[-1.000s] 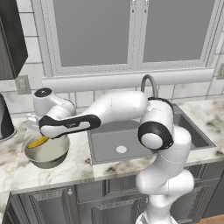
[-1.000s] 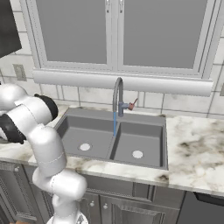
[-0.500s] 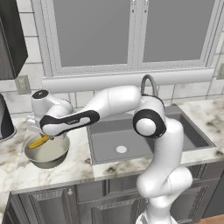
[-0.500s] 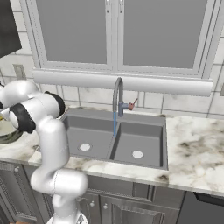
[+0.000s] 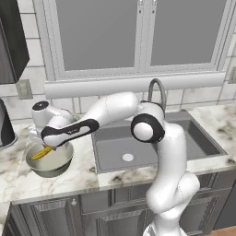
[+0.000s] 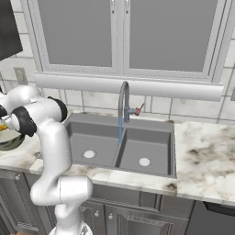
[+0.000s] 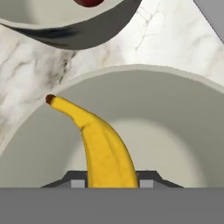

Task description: Pick the peachs from the sink and place them in one bowl. Place the banana in the other bowl. Then turn off the sink faucet.

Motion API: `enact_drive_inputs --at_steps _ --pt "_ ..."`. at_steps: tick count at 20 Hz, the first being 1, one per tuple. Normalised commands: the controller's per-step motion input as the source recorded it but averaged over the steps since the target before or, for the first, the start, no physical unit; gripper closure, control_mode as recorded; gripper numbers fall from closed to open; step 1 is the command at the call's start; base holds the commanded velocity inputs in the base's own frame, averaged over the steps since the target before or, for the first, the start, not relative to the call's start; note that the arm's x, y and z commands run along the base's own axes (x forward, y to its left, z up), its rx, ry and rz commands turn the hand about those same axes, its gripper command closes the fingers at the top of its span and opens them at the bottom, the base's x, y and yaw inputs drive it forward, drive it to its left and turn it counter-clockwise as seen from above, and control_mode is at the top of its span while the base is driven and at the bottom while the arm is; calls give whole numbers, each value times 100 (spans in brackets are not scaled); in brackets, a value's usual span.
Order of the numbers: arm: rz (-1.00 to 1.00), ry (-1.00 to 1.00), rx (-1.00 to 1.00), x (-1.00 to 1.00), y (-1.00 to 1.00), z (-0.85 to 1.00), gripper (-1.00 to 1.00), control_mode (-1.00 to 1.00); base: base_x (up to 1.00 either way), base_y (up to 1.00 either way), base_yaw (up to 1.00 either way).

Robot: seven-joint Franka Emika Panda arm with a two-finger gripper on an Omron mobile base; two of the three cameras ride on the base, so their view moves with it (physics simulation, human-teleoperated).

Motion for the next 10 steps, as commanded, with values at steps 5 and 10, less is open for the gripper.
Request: enact_drive_inputs --at_steps 5,10 --pt "0 3 0 18 0 -27 -100 -100 0 0 0" --pt "0 2 0 0 0 -14 -100 -100 0 0 0"
